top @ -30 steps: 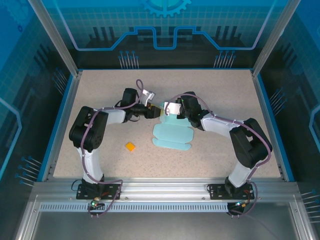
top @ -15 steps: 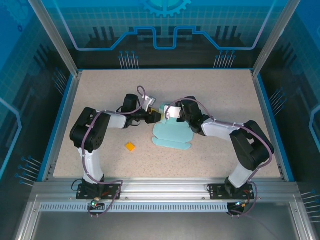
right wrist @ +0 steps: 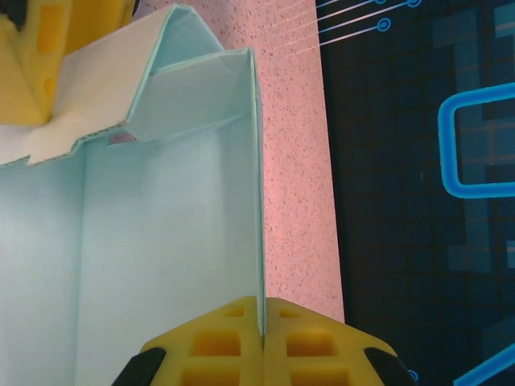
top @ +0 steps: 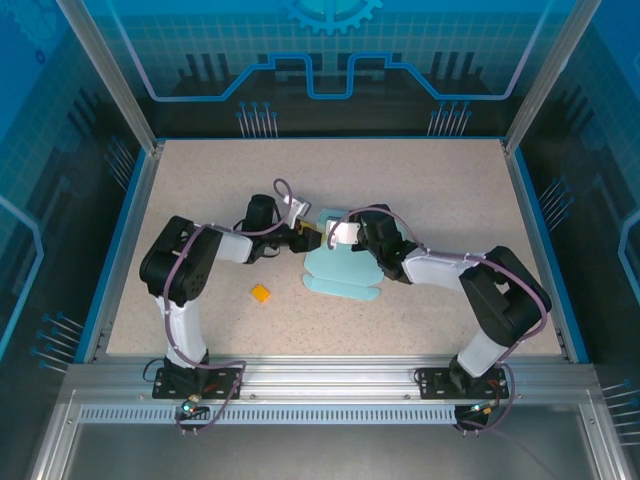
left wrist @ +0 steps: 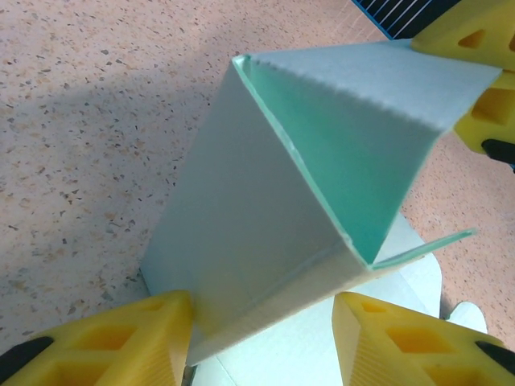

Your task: Fold the paper box

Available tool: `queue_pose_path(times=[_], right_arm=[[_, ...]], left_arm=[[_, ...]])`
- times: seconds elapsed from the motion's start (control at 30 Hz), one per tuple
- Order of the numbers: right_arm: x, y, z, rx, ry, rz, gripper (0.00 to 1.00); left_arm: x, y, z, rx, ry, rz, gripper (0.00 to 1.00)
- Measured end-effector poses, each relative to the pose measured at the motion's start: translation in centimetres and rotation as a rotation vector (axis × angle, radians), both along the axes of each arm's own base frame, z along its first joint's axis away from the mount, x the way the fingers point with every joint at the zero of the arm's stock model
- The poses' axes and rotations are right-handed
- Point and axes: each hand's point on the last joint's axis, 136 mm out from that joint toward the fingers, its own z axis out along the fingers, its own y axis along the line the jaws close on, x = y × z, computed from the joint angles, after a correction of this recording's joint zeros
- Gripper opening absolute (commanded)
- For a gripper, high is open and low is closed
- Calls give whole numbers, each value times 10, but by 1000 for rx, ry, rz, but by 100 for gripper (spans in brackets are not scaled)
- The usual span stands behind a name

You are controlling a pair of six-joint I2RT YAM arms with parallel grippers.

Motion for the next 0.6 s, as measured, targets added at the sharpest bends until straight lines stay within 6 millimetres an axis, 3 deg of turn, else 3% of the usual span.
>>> queue_pose_path(times=[0.6], right_arm=[[-13,1,-2,-38,-108,-10,0]], left_arm=[[-5,0,-3,9,-30,13,51]])
